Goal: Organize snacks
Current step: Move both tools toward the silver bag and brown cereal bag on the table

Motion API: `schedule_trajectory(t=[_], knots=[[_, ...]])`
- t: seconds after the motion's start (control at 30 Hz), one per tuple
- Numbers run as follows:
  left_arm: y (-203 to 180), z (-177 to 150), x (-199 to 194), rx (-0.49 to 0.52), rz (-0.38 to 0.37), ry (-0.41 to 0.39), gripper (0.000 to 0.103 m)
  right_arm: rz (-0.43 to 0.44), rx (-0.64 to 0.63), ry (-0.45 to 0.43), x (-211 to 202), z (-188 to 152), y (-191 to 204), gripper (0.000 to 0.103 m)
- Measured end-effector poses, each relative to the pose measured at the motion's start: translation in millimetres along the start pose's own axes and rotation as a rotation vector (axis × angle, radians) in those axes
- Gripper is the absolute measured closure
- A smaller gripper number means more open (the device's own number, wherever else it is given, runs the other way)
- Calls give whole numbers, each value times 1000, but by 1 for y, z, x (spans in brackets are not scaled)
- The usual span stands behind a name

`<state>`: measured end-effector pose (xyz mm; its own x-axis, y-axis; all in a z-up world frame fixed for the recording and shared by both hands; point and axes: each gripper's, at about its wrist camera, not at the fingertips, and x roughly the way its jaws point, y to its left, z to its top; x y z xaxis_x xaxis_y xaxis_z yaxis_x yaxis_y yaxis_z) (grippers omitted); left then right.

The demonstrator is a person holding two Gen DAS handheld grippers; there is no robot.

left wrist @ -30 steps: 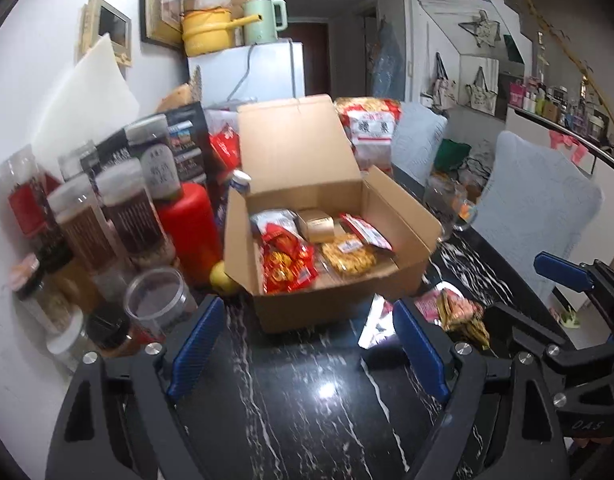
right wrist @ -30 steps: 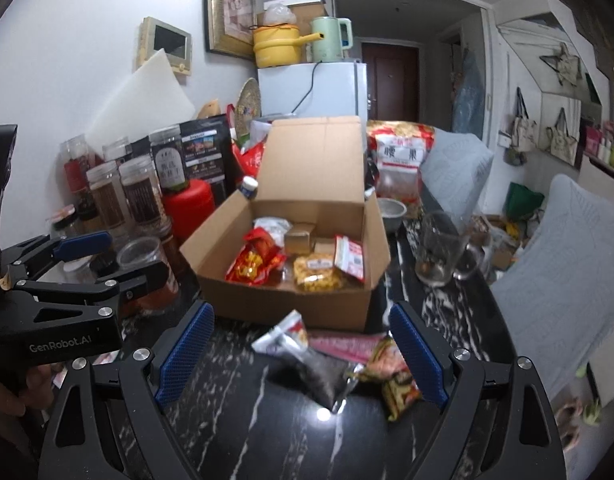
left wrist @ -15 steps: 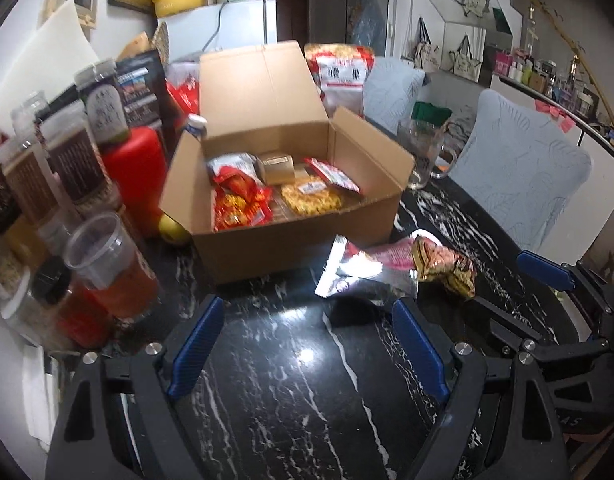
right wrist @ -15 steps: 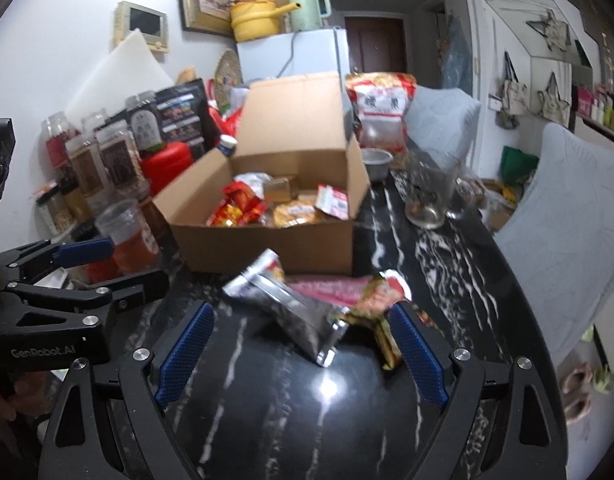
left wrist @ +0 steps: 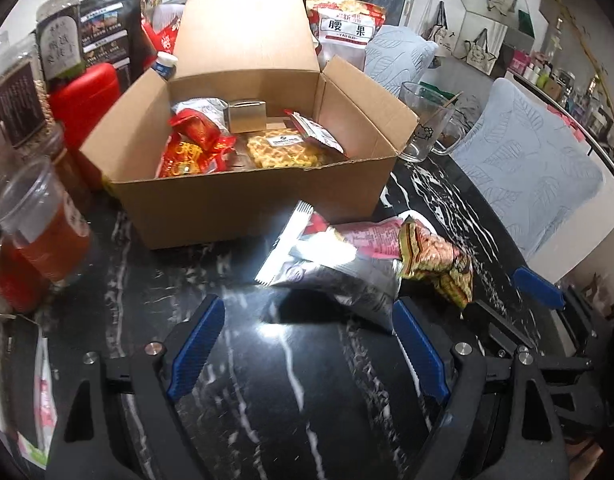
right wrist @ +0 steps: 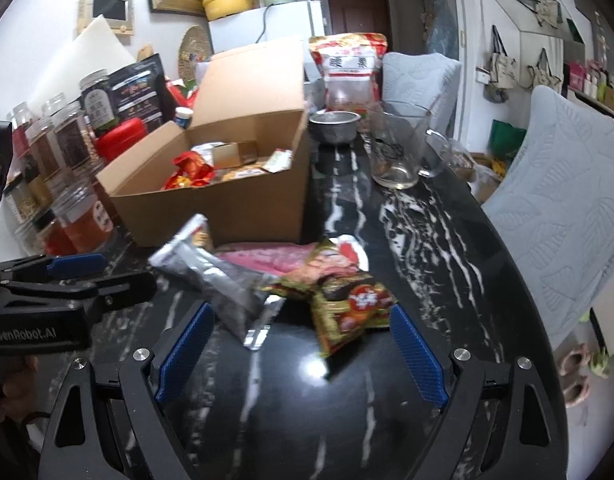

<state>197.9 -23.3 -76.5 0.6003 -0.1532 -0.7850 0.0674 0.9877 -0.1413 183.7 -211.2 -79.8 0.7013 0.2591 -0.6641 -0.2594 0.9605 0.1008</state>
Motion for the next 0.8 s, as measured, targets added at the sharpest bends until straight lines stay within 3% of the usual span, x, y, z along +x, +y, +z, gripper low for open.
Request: schedule_trajectory(t=[0.23,0.43,0.8], knots=[[-15,14,26,-19,-21,32,17,17,44,25,16,2,-28,13],[-28,18,50,0,9,77,17,25,49,48,29,1,-43,13],[-6,22,66,-64,23,105,17,101,5,103,56,2,-39,13]])
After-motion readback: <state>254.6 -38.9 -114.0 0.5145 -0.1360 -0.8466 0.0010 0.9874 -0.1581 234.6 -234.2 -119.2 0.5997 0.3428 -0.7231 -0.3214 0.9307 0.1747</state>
